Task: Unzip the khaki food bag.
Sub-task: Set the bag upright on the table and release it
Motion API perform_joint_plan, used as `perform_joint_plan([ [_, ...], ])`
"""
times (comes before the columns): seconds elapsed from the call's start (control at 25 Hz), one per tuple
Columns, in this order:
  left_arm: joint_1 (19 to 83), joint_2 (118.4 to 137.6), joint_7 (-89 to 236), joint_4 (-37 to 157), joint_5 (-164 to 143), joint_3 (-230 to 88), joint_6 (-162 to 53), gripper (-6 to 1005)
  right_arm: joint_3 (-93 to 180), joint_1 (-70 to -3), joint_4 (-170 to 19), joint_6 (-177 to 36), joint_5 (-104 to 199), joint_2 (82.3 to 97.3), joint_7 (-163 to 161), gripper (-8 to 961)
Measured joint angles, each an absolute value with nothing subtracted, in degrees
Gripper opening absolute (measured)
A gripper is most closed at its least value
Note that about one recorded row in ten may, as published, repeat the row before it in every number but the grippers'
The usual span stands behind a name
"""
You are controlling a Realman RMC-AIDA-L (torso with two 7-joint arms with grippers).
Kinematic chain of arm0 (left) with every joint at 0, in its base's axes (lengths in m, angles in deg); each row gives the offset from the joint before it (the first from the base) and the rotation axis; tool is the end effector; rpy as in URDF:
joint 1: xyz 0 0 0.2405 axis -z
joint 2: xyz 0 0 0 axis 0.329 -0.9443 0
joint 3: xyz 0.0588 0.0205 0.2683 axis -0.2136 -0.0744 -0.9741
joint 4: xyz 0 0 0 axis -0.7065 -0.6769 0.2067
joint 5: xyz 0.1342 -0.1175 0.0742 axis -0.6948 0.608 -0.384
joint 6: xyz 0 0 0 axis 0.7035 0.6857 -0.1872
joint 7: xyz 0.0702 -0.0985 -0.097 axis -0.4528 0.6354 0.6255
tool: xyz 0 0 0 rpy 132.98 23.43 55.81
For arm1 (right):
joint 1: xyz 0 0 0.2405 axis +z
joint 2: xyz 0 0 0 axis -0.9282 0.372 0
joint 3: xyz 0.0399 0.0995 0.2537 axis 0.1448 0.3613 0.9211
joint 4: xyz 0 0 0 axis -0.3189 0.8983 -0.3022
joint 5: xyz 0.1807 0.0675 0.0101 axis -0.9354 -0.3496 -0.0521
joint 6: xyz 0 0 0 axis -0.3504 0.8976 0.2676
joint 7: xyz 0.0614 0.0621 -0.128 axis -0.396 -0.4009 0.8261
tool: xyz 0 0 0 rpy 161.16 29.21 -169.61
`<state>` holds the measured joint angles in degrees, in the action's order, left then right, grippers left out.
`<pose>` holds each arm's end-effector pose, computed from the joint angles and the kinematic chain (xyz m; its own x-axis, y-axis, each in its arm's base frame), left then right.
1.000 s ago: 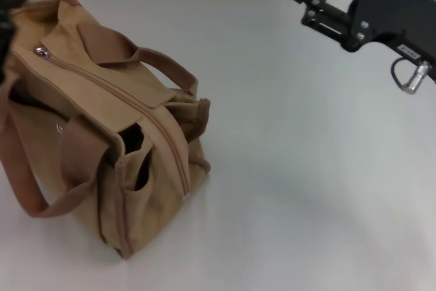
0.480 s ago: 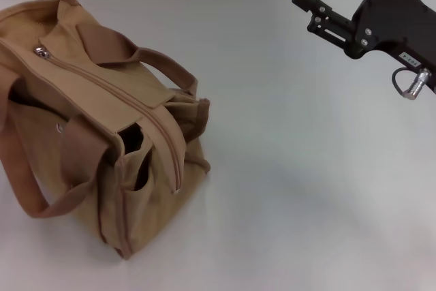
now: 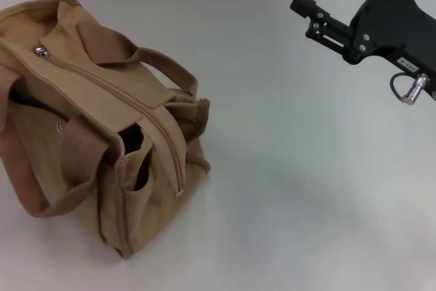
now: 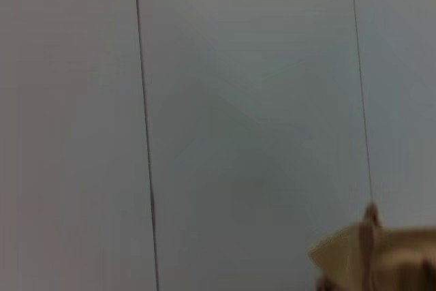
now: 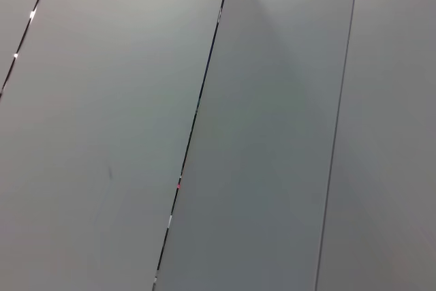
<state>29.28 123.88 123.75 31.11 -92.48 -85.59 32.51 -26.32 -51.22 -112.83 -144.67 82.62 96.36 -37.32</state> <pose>-0.3794 0.2428 0.1099 0.7674 -0.0240 0.6408 0.5387 -0.5178 -0.6646 0.2102 0.3102 0.0011 0.5934 0.3526 -0.7235 -0.2476 -0.7754 -0.5809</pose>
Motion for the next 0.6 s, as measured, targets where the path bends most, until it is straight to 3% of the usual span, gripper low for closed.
perform_joint_plan([
  [0.08,30.09,123.25,124.09,31.21,-95.47,-85.77,32.42,751,-26.40,-50.88,-112.33,-144.67,82.63,96.31,-37.34,773],
  [0.32,33.05,123.46,124.40,31.31,-101.23,-86.29,33.04,752,-26.48,-50.21,-111.75,-144.67,82.80,96.27,-37.37,773],
  [0.6,39.07,125.79,124.07,31.58,-106.21,-86.65,29.86,714,-26.59,-49.31,-111.11,-144.67,82.82,96.18,-37.37,773],
])
